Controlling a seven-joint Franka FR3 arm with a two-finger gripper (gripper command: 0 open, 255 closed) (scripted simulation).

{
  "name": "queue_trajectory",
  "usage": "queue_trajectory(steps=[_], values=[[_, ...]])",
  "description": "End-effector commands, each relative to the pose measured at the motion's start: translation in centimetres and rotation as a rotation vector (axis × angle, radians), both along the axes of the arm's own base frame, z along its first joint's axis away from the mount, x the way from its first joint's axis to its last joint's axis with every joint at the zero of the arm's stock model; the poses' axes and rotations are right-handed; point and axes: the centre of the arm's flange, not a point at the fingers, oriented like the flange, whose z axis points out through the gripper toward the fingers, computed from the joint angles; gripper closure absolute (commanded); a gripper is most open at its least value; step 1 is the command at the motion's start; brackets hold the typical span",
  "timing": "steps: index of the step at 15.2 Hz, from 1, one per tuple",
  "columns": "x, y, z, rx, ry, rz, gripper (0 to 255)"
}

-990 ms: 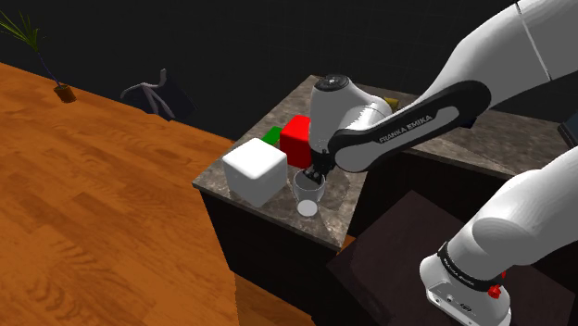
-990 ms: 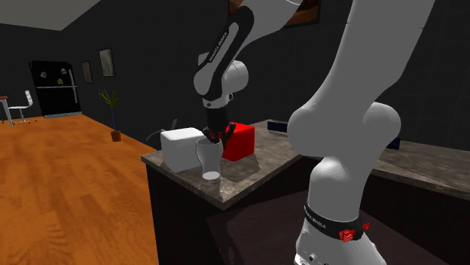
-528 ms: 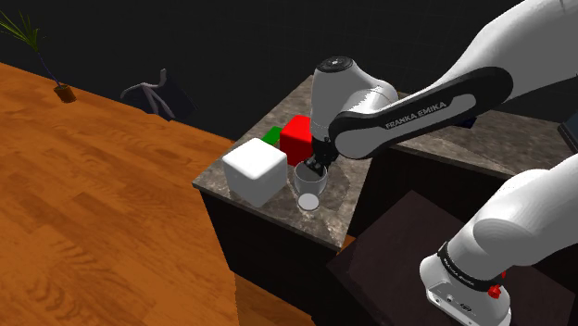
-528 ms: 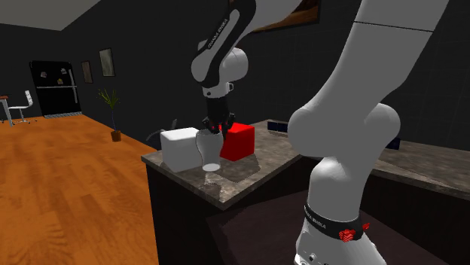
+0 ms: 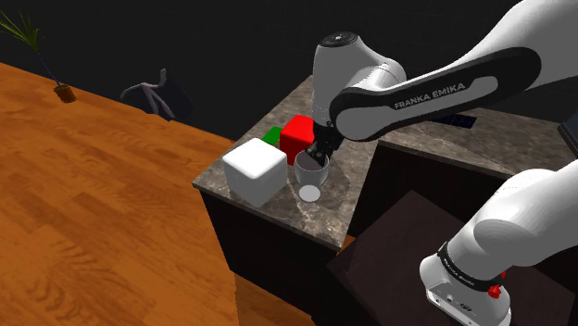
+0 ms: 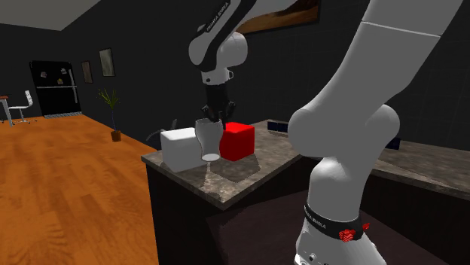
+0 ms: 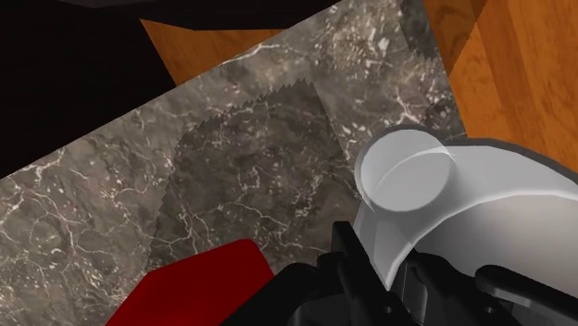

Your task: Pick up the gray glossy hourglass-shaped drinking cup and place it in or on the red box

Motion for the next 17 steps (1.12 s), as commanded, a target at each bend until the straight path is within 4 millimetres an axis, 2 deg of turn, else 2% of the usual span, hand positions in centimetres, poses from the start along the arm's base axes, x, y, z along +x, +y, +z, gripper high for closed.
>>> queue_trajectory(steps=[1, 17], values=[[0.0, 0.0, 1.0, 0.000, 0.000, 0.000, 255], [0.0, 0.0, 9.4, 0.000, 0.000, 0.000, 255]])
